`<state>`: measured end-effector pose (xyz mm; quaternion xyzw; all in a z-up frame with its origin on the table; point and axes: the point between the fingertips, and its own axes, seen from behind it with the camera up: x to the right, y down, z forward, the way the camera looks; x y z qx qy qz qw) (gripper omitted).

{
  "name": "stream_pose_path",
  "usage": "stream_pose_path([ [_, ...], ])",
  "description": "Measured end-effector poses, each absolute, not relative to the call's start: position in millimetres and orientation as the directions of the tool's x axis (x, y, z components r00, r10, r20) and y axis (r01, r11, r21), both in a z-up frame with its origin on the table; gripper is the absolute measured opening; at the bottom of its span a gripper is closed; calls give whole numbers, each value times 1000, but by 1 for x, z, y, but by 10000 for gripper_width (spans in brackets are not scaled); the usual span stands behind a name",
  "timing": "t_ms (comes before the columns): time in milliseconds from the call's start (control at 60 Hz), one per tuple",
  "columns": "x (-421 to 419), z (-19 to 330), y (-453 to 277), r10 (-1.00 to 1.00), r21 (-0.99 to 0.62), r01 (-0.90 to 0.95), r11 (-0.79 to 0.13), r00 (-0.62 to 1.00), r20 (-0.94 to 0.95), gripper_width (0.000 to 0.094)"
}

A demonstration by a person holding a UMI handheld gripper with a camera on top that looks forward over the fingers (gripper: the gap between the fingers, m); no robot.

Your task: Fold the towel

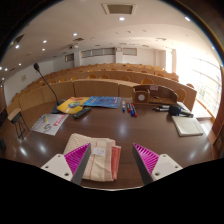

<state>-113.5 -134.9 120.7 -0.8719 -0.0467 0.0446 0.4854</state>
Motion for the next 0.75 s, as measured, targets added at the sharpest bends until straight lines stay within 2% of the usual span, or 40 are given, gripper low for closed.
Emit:
stream_pose_path([
  [350, -149, 185, -273, 99, -880, 66, -470, 995, 21, 852],
  [600, -171, 197, -383, 73, -876, 86, -475, 996, 58, 851],
  [750, -179, 205, -416, 62, -877, 96, -471, 995, 75, 851],
])
